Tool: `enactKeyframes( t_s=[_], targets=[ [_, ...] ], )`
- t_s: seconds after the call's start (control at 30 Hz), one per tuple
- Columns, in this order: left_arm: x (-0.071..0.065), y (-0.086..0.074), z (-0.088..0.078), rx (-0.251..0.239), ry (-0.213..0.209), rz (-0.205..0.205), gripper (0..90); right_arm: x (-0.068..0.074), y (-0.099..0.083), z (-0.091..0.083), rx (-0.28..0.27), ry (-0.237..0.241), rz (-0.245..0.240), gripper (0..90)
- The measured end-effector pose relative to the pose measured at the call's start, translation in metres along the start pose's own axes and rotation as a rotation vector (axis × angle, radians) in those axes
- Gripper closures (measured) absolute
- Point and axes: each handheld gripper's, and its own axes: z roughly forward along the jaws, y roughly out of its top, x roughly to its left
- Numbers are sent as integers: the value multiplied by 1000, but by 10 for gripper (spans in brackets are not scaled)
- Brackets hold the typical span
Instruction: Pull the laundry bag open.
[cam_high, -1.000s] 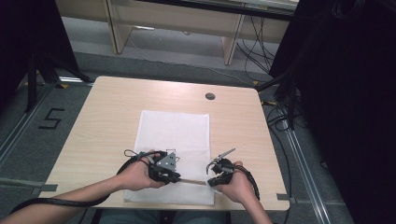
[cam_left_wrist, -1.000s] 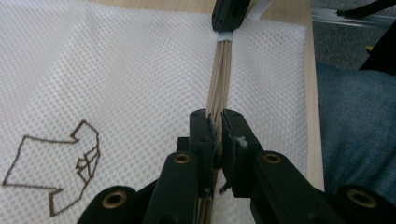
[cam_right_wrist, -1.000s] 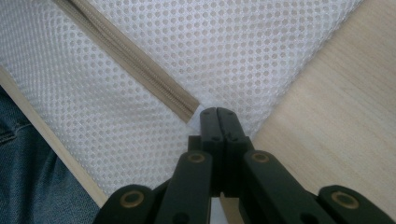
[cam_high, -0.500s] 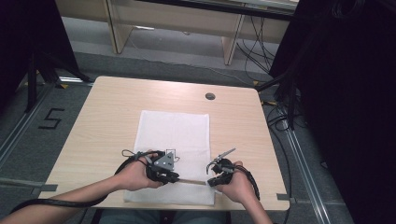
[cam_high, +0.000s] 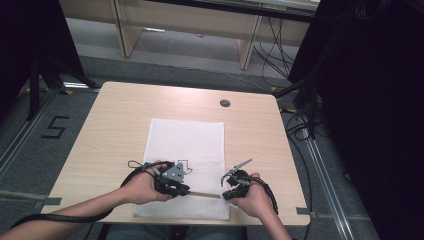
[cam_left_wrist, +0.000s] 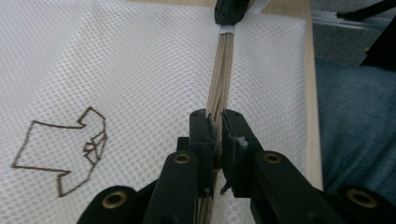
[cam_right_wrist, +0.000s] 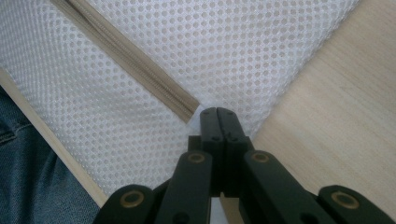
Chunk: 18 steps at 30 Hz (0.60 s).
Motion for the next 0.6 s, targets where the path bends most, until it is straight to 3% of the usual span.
enactKeyframes(
  t_s=[0.17, 0.23, 0.33, 0.43, 0.6],
  targets=[
    [1, -1, -1, 6, 0, 13, 828, 0, 0, 0, 1, 0, 2, 900],
    [1, -2, -2, -1, -3, -3, 828, 0, 0, 0, 1, 0, 1, 900],
    [2, -2, -3, 0, 0, 14, 828, 0, 0, 0, 1, 1, 2, 900],
    [1, -3, -2, 0, -13, -4, 828, 0, 0, 0, 0, 2, 0, 900],
    [2, -4, -4, 5, 2, 9, 828, -1, 0, 1, -8, 6, -18, 900]
  ],
)
